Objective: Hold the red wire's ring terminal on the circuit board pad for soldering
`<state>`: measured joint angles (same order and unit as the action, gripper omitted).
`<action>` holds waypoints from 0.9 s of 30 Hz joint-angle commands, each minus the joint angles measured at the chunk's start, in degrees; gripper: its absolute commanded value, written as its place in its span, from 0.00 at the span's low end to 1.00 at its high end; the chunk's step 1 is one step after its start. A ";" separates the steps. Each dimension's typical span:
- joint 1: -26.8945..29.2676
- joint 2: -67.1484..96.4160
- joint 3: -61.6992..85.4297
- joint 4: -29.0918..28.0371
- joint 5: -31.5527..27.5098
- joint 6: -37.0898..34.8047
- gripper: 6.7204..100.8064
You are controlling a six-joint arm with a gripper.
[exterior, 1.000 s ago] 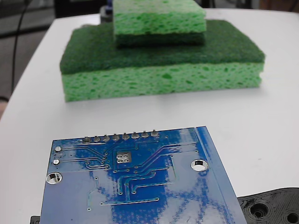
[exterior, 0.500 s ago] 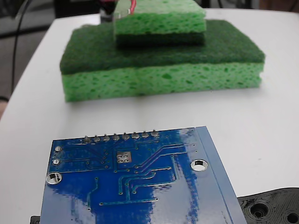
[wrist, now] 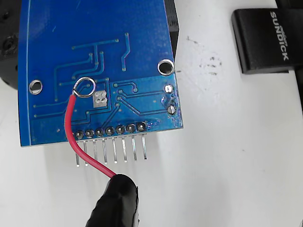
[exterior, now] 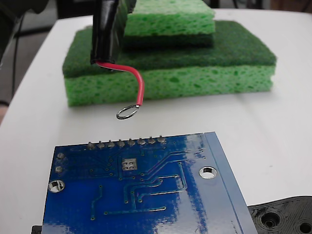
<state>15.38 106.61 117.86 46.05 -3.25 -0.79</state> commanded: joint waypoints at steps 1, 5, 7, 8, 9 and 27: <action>0.00 -0.18 -1.58 0.70 -0.18 -0.18 0.99; -0.44 -1.32 -2.81 1.23 -0.26 -0.35 0.99; -0.62 -2.20 -3.60 1.58 -0.18 -0.53 0.99; -0.62 -2.55 -3.87 1.76 -0.18 -0.53 0.99; -0.62 -2.64 -3.96 1.93 -0.18 -0.62 0.99; 0.26 -4.83 -6.06 4.48 0.26 -1.14 0.99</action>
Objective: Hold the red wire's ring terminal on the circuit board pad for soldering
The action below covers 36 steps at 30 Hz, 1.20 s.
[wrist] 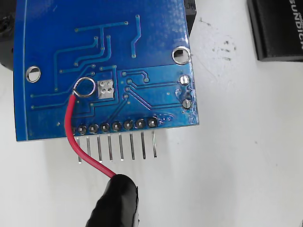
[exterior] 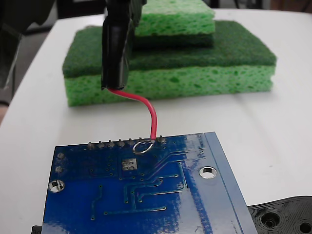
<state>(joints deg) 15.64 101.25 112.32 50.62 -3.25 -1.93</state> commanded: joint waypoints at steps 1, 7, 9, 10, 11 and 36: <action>-0.09 0.53 -0.53 -0.18 0.44 0.00 0.99; -0.09 0.62 0.00 -0.88 0.97 -0.18 0.99; -0.09 0.88 0.53 -1.58 0.97 -0.18 0.99; -0.09 0.97 0.79 -1.76 1.14 -0.18 0.99; -0.09 0.97 0.97 -2.02 1.23 -0.18 0.99; -1.05 0.97 2.46 -3.52 2.55 0.44 0.99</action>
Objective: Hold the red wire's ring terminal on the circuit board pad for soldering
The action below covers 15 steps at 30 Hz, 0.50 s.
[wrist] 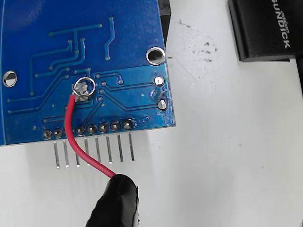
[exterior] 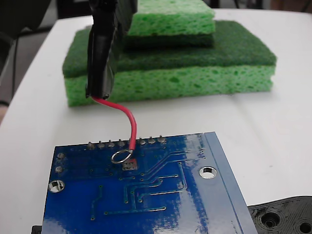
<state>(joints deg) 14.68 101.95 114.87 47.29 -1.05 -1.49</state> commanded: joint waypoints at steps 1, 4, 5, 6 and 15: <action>-0.18 0.26 0.00 -0.26 0.26 0.00 0.99; -0.26 0.26 0.18 -0.35 0.09 0.09 0.99; -0.35 0.26 0.18 -0.35 0.09 0.09 0.99; -0.35 0.26 0.18 -0.35 0.09 0.09 0.99; -0.35 0.26 0.18 -0.53 0.00 0.09 0.99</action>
